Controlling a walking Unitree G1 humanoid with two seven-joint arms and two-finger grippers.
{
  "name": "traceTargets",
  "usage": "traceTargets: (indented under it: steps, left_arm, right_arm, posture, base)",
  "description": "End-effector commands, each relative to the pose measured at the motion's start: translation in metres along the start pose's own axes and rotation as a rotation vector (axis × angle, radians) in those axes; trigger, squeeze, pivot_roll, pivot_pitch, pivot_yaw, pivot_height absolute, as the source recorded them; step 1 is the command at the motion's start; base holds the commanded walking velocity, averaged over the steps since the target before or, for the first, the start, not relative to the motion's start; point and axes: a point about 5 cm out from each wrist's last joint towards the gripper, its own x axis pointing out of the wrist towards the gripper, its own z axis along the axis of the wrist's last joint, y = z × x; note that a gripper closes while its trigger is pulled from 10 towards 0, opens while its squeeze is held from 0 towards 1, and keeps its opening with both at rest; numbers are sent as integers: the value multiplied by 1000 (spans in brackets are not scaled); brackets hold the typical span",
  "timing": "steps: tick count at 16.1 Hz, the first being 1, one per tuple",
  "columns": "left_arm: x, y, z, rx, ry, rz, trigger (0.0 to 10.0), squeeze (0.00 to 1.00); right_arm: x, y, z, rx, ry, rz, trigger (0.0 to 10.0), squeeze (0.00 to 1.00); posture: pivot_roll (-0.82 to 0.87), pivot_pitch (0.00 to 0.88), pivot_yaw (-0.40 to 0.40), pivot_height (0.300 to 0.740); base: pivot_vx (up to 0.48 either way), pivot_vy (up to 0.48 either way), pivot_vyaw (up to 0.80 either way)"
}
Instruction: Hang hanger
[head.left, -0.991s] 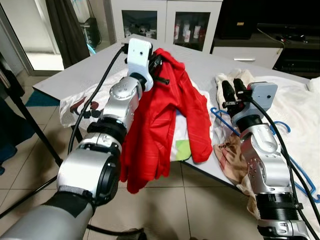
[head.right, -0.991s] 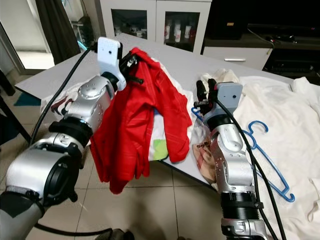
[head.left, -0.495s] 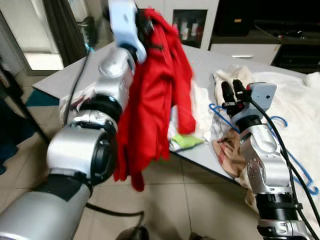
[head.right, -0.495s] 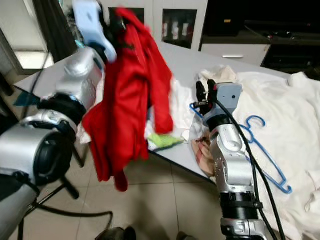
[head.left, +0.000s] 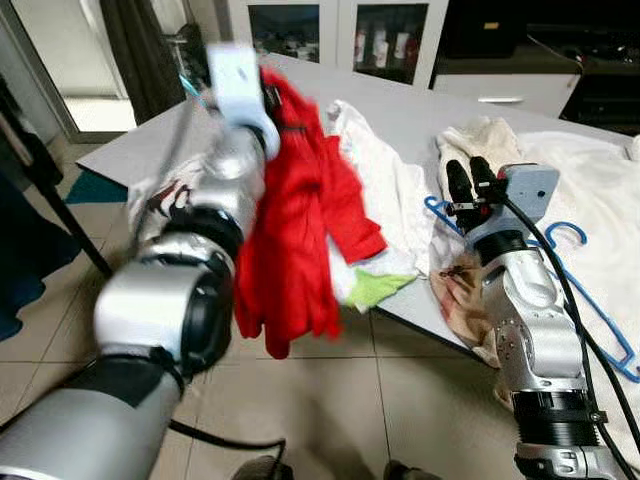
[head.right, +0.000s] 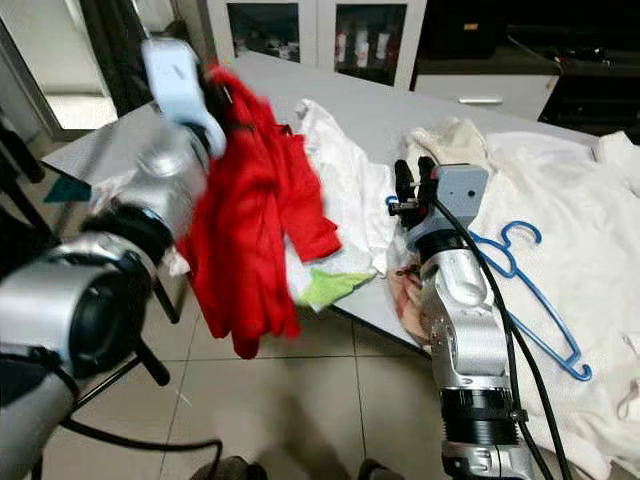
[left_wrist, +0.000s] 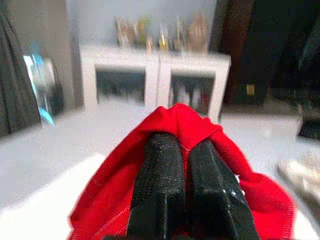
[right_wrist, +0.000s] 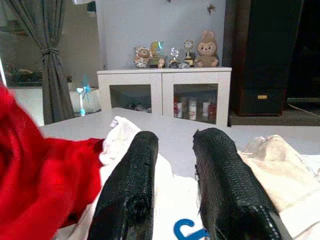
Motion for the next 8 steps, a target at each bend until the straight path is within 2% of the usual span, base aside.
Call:
traceTargets:
  steps: [1, 5, 8]
  left_arm:
    - [0, 2, -3, 17, 34, 13, 10000, 0]
    - [-4, 1, -24, 46, 154, 12, 10000, 0]
    - [-9, 1, -37, 51, 216, 4, 10000, 0]
  right_arm:
    - [-1, 1, 1, -5, 7, 10, 10000, 0]
    - [-3, 21, 1, 36, 28, 163, 10000, 0]
    - [-9, 52, -7, 139, 117, 389, 10000, 0]
  posture:
    - [-21, 0, 66, 740]
    - [-21, 0, 64, 740]
    - [-21, 0, 64, 740]
  base:
    - [0, 0, 0]
    - [0, 0, 0]
    - [0, 0, 0]
